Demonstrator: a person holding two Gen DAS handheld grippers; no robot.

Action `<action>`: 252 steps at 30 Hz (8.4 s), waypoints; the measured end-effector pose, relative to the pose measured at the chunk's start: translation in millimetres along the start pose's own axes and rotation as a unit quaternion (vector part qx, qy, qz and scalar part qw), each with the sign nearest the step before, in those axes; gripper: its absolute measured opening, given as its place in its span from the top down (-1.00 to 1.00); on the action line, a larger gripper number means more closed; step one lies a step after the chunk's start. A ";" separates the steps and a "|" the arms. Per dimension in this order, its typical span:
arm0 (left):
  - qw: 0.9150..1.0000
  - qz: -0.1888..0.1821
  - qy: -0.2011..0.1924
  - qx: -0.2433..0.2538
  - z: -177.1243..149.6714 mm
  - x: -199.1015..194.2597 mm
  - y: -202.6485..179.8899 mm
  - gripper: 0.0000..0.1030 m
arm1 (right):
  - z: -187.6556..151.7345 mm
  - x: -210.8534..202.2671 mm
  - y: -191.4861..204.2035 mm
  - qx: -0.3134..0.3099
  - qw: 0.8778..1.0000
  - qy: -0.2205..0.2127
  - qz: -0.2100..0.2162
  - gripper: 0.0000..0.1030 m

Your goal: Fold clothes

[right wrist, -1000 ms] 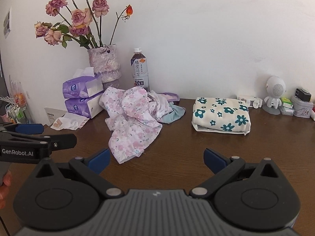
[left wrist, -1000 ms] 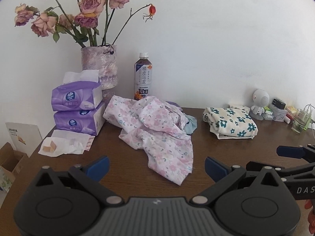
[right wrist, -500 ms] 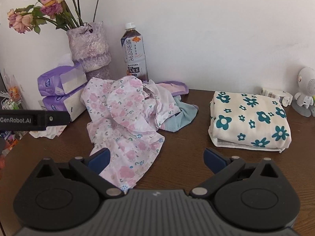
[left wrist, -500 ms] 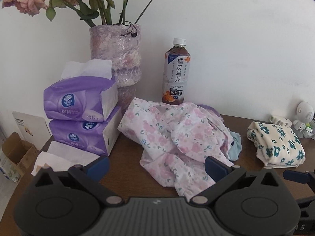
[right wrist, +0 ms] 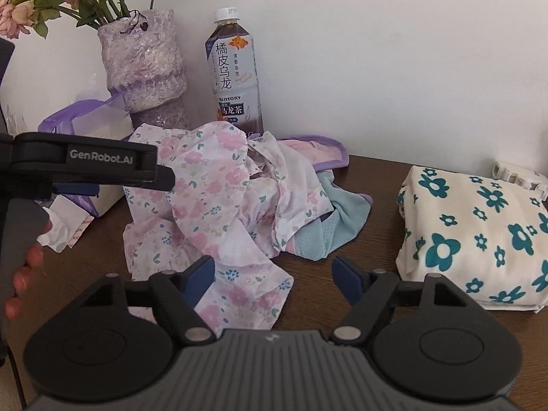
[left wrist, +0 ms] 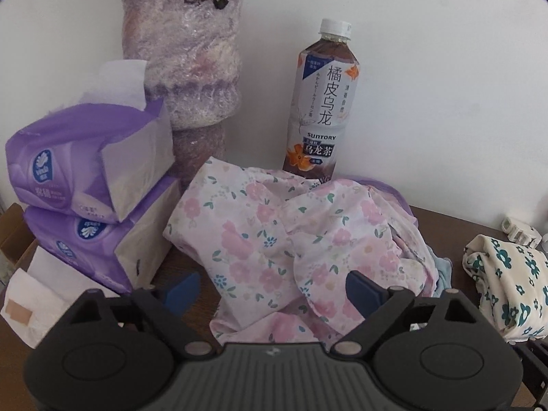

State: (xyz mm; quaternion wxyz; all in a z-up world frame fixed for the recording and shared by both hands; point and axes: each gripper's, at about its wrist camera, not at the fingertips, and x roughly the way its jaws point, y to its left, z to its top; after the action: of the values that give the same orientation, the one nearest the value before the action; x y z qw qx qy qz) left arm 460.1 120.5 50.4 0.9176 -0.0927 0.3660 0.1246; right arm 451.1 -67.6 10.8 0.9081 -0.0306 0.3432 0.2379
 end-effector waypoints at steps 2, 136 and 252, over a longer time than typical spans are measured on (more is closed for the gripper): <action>1.000 -0.001 0.008 -0.010 0.1 6.7 1.0 -0.61 | 0.4 8.2 0.0 0.002 1.000 0.008 0.002 -0.08; 0.950 -0.235 -0.163 0.124 -136.0 -430.5 -8.1 0.95 | -42.8 -439.2 94.0 -0.090 0.956 -0.278 -0.031 0.93; 0.930 -0.164 -0.218 0.248 -110.5 -280.0 -0.8 0.92 | -31.1 -269.1 -27.2 -0.034 0.987 -0.119 -0.105 0.92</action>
State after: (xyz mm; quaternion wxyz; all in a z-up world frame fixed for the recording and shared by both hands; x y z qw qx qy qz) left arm 192.4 45.8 165.9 0.9762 0.1081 0.1555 -0.1054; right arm 269.3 -209.1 155.8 0.9609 -0.0689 0.2190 0.1550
